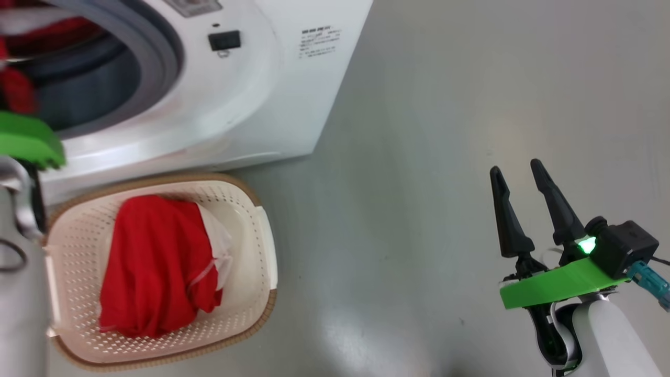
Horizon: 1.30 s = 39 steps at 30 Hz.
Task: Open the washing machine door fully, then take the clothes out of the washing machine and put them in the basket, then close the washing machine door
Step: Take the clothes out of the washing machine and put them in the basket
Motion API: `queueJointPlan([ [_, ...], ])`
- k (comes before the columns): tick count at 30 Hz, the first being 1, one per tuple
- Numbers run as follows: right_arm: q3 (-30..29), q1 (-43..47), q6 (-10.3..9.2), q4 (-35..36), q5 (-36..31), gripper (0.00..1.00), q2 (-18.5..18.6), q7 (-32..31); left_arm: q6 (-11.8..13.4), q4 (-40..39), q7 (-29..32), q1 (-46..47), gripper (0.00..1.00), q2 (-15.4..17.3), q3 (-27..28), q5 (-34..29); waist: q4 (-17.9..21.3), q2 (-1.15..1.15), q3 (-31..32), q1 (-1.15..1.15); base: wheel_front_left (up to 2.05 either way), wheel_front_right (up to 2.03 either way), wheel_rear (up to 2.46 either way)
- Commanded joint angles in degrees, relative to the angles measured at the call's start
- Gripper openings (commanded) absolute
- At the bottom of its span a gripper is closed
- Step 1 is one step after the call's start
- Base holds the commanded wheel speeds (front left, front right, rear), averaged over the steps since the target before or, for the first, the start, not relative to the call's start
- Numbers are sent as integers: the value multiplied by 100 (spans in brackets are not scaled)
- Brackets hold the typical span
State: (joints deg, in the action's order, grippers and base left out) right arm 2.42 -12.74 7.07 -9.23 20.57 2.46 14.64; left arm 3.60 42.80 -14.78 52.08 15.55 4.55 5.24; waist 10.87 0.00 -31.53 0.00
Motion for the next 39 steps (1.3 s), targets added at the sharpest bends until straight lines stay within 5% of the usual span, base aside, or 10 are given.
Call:
queueJointPlan([
  [1, 75, 185, 42, 90, -58, 100, 42, 36, -19, -343, -22, -274, 0, 163, 172, 52, -153, 0, 227, 0, 0, 0, 0],
  [22, -206, 704, 42, -16, -244, 100, 42, 36, -697, -2798, -22, -2254, 0, -1067, 1019, 6, -686, 0, 1131, 0, 0, 0, 0],
  [39, -254, 796, 42, -26, -227, 100, 42, 36, -888, -4081, -22, -3162, 0, -1264, 994, 14, -824, 0, 1279, 0, 0, 0, 0],
])
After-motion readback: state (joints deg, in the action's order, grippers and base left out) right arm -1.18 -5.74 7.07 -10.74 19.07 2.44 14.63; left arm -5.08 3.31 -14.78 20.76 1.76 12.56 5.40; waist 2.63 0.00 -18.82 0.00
